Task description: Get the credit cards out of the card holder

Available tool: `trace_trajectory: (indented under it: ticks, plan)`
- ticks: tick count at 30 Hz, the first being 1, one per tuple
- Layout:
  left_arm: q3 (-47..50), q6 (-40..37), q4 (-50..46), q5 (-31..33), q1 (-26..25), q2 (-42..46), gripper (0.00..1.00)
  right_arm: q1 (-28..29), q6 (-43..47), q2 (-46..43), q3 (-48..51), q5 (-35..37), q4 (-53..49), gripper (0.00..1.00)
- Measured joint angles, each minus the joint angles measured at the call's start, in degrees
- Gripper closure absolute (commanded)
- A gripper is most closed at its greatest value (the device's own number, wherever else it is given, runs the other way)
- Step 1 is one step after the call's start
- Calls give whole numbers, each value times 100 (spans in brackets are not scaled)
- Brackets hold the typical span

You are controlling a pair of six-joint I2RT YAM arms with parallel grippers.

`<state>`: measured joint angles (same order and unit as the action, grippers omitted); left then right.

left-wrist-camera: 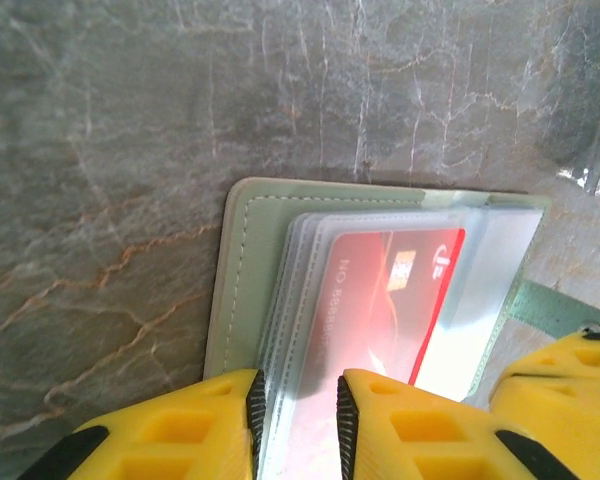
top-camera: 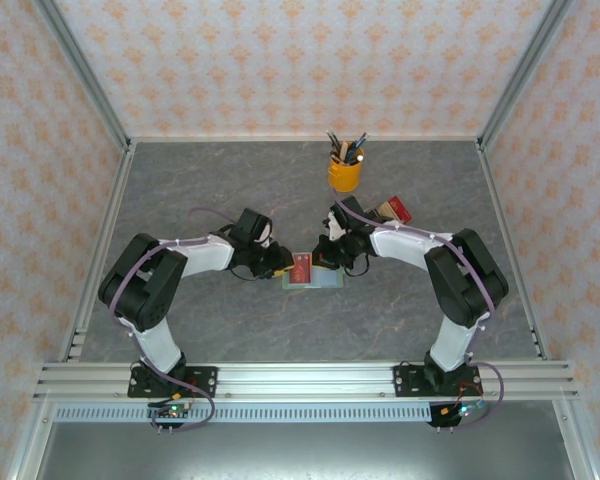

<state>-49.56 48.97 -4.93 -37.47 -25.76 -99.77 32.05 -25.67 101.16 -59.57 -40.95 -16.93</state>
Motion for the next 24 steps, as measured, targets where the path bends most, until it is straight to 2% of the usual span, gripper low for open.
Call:
trace_trajectory:
  ticks: [4,8,24]
  plan:
    - [-2,-94,-129,-2,0,138,77,0,-31,4,0,11,-4,77]
    - [-22,-146,-175,-7,0,146,79,0,-39,105,0,50,-2,73]
    - [-223,-197,-245,-7,-2,-90,77,0,-39,354,0,70,0,72]
